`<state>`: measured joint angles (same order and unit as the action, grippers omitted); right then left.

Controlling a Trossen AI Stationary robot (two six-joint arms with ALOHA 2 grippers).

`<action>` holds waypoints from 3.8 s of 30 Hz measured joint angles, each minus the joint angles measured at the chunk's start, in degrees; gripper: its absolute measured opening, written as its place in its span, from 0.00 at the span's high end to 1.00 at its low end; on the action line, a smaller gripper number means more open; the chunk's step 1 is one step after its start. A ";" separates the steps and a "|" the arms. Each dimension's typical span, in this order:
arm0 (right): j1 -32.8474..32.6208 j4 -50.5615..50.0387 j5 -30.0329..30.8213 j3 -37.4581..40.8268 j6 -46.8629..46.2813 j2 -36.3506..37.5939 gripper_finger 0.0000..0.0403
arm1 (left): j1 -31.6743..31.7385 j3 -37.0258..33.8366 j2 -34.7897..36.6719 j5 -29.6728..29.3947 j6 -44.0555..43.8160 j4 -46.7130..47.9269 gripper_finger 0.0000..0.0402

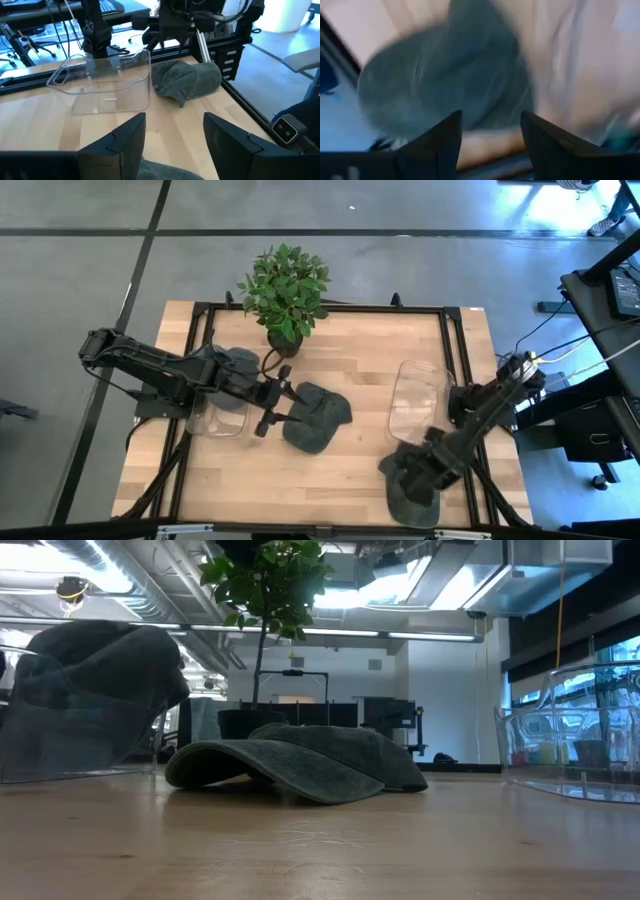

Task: Pick & Place hat
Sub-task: Put the bottom black cap into the right transparent bin

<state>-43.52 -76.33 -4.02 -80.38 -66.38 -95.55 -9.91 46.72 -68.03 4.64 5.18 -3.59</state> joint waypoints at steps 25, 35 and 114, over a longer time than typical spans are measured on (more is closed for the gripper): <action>-12.92 10.57 4.72 16.70 -40.16 4.83 0.50 | -0.22 0.00 0.00 0.50 -0.01 0.78 0.52; -13.41 19.41 5.85 27.16 -36.85 10.24 0.50 | -0.22 0.00 0.00 0.48 -1.45 0.73 0.52; 1.19 2.78 57.79 -9.84 32.42 10.96 1.00 | 7.34 0.07 -21.77 6.27 -0.54 -41.72 0.44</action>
<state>-42.33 -73.56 53.77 -90.21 -33.96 -84.60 -2.57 46.78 -89.80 10.91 4.64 -45.30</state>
